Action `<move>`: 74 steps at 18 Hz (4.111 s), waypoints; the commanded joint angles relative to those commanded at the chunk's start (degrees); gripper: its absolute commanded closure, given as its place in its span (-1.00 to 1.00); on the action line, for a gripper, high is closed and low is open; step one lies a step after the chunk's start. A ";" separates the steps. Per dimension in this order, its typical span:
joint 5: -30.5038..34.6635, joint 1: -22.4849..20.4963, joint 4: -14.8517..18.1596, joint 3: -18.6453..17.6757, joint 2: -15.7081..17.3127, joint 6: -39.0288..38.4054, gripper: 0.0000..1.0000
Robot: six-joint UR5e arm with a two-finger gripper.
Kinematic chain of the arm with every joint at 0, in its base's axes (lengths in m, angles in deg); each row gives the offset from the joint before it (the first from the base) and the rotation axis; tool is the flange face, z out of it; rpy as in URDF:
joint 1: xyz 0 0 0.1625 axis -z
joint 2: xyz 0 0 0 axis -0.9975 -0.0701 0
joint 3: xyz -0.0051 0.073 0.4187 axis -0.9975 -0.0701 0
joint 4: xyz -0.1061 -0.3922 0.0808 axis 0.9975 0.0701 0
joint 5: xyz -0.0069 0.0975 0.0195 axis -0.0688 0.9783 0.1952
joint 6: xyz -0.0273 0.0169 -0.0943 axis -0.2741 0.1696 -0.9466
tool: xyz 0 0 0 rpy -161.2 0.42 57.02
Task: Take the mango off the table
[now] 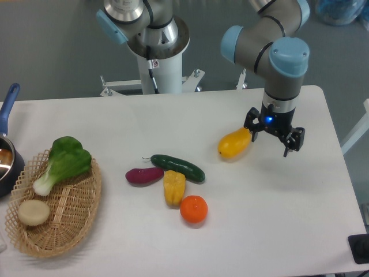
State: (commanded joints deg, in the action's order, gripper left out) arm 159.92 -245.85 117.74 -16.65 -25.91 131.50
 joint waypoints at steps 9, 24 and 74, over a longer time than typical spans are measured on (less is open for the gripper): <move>-0.44 -0.70 -0.17 -4.74 0.79 0.09 -1.00; 0.44 -1.06 -0.17 -10.28 1.58 1.14 -1.00; 3.25 1.58 -0.09 6.77 -1.85 -4.13 0.13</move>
State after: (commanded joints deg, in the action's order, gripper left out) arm 163.17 -244.27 117.66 -9.88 -27.76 127.37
